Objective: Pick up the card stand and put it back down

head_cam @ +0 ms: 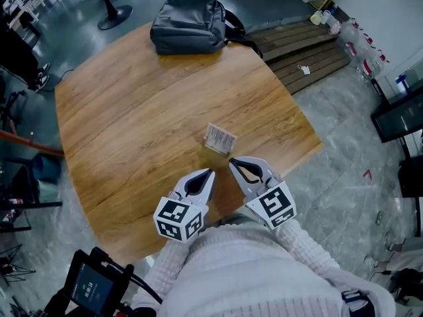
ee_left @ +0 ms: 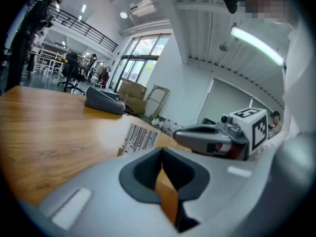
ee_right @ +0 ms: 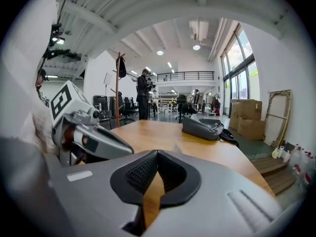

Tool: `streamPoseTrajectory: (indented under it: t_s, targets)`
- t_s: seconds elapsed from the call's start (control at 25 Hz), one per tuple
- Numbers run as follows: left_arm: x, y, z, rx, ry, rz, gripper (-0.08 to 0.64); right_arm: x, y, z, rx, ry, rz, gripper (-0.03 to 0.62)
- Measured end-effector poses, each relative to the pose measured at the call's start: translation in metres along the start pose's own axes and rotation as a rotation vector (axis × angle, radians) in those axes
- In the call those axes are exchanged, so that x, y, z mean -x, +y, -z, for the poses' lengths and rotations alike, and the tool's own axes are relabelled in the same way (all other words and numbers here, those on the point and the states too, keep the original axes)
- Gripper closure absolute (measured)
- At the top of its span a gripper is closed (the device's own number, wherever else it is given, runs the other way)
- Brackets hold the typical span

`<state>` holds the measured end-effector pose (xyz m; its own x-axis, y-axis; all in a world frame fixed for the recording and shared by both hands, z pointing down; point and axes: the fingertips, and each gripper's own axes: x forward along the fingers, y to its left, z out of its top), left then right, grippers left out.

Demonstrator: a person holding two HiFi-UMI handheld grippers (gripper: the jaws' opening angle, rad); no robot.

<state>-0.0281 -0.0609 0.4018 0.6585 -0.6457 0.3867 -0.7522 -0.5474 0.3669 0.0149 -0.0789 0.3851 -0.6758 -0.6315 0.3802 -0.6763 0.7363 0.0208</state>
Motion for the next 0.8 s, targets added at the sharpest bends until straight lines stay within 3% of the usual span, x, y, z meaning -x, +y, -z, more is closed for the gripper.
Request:
streamPoseTrajectory:
  t_s: [0.24,0.48,0.8]
  targets:
    - [0.010,-0.004,-0.012,-0.021,-0.039,0.004,0.552,0.016,0.013,-0.029,-0.046,-0.090,-0.026,0.592]
    - [0.010,-0.003,-0.006,-0.036,-0.029,0.011,0.552,0.009,0.027,-0.008,-0.036,-0.024,-0.063,0.592]
    - [0.010,-0.003,-0.002,-0.051,-0.015,0.020,0.552,0.009,0.029,-0.009,-0.056,-0.041,-0.070,0.593]
